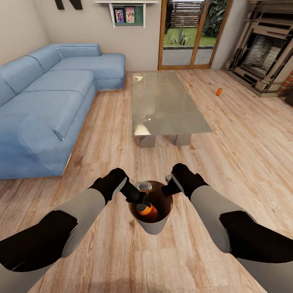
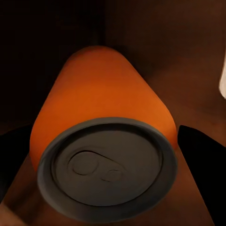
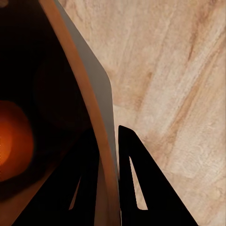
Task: Put the three can of soda from the living room inside the tash can in the kitchen.
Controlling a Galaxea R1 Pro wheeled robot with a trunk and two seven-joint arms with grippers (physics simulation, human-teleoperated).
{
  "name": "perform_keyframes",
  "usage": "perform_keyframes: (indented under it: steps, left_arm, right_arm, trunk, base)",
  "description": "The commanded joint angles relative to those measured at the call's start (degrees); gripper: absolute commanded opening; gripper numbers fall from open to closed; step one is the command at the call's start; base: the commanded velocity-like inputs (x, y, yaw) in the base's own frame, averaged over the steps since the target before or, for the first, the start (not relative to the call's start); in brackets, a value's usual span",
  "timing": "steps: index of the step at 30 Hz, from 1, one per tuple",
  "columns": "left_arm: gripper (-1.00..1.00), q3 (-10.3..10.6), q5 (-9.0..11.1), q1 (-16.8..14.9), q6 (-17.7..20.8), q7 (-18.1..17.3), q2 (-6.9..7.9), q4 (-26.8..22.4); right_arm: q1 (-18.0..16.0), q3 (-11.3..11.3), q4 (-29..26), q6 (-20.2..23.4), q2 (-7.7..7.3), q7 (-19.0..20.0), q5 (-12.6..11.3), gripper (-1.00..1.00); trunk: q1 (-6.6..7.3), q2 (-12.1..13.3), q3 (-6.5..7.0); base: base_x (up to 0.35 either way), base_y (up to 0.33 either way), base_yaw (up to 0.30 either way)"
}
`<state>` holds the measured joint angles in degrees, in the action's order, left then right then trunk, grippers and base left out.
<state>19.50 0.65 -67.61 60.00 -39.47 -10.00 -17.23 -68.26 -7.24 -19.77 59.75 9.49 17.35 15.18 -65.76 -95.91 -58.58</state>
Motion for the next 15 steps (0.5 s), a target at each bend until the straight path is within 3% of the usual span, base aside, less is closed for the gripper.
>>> perform_keyframes:
  steps: [1, 15]
  left_arm:
    - [-1.00, 0.2, -0.7, 0.0, 0.0, 0.1, 0.00, 0.0]
    - [-1.00, 0.2, -0.6, 0.1, 0.0, 1.4, 0.00, 0.1]
  right_arm:
    - [0.0, 0.4, 0.0, 0.3, 0.03, 0.3, -2.3, -1.00]
    - [0.0, 0.4, 0.0, 0.3, 0.11, 0.3, -2.3, -1.00]
  trunk:
    - [0.00, 0.0, 0.00]
    - [0.00, 0.0, 0.00]
  base:
    - [0.000, 0.000, 0.000]
    - [0.000, 0.000, 0.000]
